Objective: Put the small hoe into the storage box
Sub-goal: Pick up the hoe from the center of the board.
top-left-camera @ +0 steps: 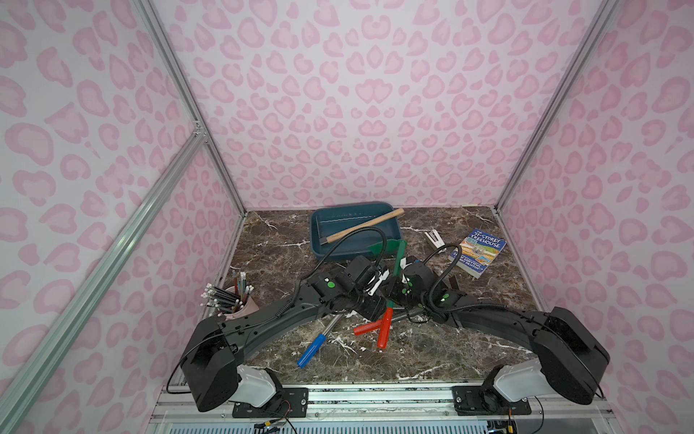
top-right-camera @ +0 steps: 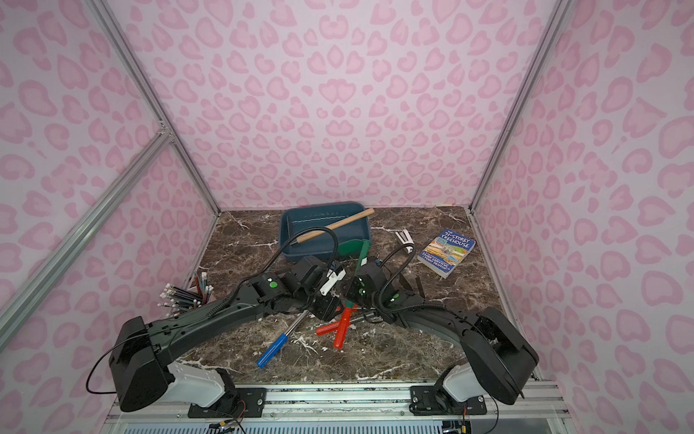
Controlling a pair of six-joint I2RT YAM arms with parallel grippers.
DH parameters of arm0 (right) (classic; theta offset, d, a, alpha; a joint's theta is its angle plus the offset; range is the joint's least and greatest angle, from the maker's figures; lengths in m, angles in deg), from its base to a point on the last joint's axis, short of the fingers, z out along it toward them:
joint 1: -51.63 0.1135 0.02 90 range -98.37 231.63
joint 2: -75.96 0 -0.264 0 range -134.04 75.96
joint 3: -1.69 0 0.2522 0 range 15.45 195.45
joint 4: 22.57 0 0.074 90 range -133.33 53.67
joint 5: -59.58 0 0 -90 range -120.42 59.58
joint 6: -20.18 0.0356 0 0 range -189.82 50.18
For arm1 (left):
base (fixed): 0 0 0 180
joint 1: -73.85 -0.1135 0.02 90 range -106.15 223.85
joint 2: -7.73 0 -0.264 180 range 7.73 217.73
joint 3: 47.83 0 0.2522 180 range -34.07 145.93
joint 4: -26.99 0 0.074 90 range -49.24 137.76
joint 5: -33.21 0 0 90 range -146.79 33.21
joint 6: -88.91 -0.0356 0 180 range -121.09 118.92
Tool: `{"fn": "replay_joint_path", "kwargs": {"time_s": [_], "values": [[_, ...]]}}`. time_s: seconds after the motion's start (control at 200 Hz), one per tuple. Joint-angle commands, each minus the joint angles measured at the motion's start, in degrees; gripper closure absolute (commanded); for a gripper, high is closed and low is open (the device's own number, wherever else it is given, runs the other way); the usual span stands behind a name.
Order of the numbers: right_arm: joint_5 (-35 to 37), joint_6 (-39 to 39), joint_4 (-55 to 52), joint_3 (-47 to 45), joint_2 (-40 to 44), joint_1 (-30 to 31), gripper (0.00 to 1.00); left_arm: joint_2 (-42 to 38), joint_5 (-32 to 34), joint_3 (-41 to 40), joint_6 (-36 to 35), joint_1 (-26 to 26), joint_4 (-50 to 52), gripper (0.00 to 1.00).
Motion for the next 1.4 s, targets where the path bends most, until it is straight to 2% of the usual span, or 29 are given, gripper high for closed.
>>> {"fn": "replay_joint_path", "kwargs": {"time_s": [0.0,0.345,0.625,0.885,1.09,1.4], "values": [[0.47,-7.98,0.78,1.6,1.29,-0.79,1.0,-1.64,1.01,0.18,-0.93,-1.01,-0.2,0.38],[3.23,-22.19,-3.94,4.97,3.8,-1.45,1.0,-3.07,-2.64,2.37,3.11,-9.18,-3.91,0.4],[4.98,-30.82,-8.16,9.31,4.16,-1.41,1.0,-1.61,-6.9,5.5,6.91,-11.06,-10.46,0.4],[7.71,-37.42,-11.2,11.61,4.59,-0.71,1.0,-1.89,-11.23,4.72,10.01,-13.36,-15.98,0.4],[6.81,-39.03,-10.97,12.24,4.79,-0.41,1.0,-3.1,-17.01,0.22,14.0,-13.46,-25.44,0.42],[4.21,-38.5,-11.19,14.27,3.8,0.18,1.0,-5.09,-16.9,-4.55,17.81,-13.48,-34.28,0.38]]}}
